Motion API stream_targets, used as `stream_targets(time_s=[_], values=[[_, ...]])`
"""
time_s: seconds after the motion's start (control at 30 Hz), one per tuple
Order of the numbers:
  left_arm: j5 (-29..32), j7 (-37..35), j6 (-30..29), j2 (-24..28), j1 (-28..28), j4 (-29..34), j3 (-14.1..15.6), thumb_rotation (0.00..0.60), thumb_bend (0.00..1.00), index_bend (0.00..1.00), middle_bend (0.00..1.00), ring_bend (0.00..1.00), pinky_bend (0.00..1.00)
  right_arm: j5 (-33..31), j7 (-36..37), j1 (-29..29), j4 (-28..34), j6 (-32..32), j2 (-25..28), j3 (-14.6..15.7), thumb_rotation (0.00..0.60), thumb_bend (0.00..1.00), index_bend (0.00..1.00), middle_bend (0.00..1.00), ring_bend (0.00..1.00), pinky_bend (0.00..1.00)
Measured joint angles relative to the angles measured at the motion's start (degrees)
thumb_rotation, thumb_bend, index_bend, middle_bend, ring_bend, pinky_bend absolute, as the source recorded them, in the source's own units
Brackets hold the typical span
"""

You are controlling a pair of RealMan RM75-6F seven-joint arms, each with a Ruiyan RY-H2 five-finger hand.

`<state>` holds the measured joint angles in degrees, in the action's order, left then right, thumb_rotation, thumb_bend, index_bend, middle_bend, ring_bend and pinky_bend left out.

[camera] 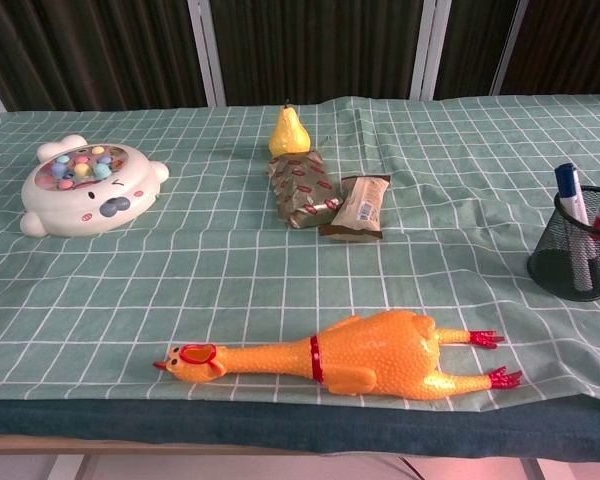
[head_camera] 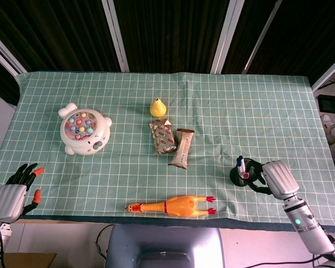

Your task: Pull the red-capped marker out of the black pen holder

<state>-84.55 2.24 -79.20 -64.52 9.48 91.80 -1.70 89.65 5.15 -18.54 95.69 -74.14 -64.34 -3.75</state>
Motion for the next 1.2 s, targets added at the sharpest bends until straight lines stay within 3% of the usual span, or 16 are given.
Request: stream_targets(time_s=[0.23,0.47,0.9,1.2], values=[[-0.2,0.1,0.0,0.0,0.1,0.0,0.1,0.6,0.54,0.2,0.07,0.01,0.23,0.6,-4.3,-1.5,8.0,-1.5,2.8,-3.2,0.6,0.75,0.79,1.0,1.0,1.0],[-0.1,-0.2,0.0,0.0,0.1,-0.1,0.0,0.6,0.54,0.2,0.07,0.01,0.23,-3.8,-12.5,-6.9,7.2,3.2,-1.1,-6.9,0.6,0.75,0.8,1.0,1.0,1.0],[-0.3,-0.5,-0.2,0.1,0.0,-0.1,0.1,0.6,0.54,0.2,0.07,0.01,0.23,-13.6,-32.2,-16.4,-14.3,12.0,-18.7,-8.4,0.6,0.75,0.8,1.0,1.0,1.0],[-0.5,-0.5,-0.1,0.2,-0.1,0.1,0.3,0.6,0.54,0.2,0.07,0.01,0.23,-18.4,-40.1,-19.5,-23.7,15.8,-25.5,-6.9,0.6,0.75,0.78,1.0,1.0,1.0]])
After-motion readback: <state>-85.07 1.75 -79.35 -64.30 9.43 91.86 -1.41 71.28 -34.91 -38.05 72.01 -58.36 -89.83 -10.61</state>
